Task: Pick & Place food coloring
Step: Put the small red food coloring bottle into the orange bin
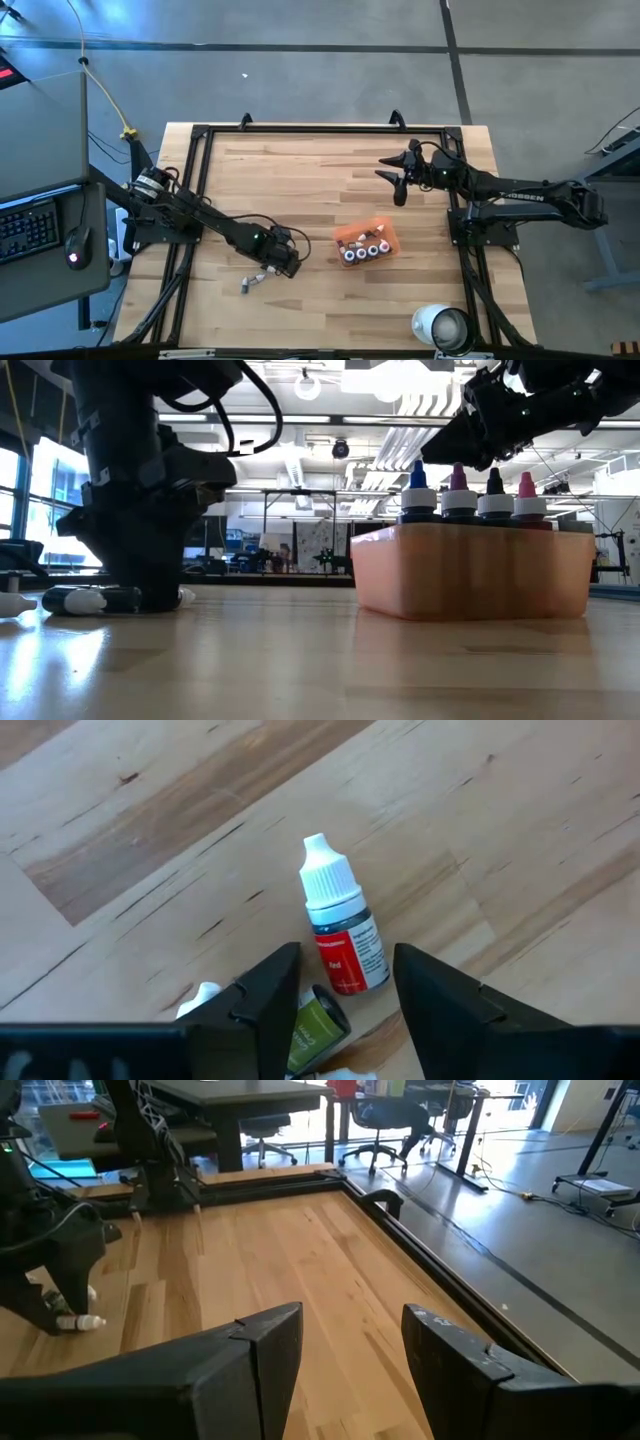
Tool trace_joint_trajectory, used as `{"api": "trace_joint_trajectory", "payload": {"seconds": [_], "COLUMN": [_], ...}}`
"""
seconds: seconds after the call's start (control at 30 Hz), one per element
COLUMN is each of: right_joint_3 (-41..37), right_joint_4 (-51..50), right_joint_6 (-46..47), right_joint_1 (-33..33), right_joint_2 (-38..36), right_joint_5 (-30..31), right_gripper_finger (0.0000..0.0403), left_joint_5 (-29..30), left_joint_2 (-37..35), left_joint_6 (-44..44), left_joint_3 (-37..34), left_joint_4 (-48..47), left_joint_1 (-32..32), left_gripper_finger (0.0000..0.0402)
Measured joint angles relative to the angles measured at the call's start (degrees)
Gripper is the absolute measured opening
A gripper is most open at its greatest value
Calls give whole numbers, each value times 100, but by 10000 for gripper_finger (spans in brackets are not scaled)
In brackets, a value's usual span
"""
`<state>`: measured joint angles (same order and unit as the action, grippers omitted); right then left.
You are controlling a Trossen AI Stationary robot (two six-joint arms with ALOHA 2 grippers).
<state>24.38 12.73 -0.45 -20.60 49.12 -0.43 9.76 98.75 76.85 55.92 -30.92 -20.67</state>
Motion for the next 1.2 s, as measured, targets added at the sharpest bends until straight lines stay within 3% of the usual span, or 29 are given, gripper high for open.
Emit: {"api": "trace_joint_trajectory", "payload": {"seconds": [0.4, 0.63, 0.83, 1.0, 1.2], "right_joint_3": [0, -1, 0, -2, 0], "right_joint_4": [4, 14, 24, 24, 20], "right_joint_6": [0, 0, 0, 0, 0], "right_joint_1": [2, 2, 2, 0, 0], "right_joint_2": [0, 0, 0, 0, 0], "right_joint_5": [0, 0, 0, 0, 0], "right_gripper_finger": [167, 167, 167, 167, 167], "left_joint_5": [150, 937, 1309, 1300, 409], "left_joint_2": [29, 41, 36, 25, 152], "left_joint_6": [-4, -548, -1768, -3351, -4993], "left_joint_3": [77, 506, 1171, 1475, 1489], "left_joint_4": [-90, -25, -3, 767, 2371], "left_joint_1": [7, 31, 430, 835, 1161], "left_gripper_finger": [81, 75, 76, 76, 76]}}
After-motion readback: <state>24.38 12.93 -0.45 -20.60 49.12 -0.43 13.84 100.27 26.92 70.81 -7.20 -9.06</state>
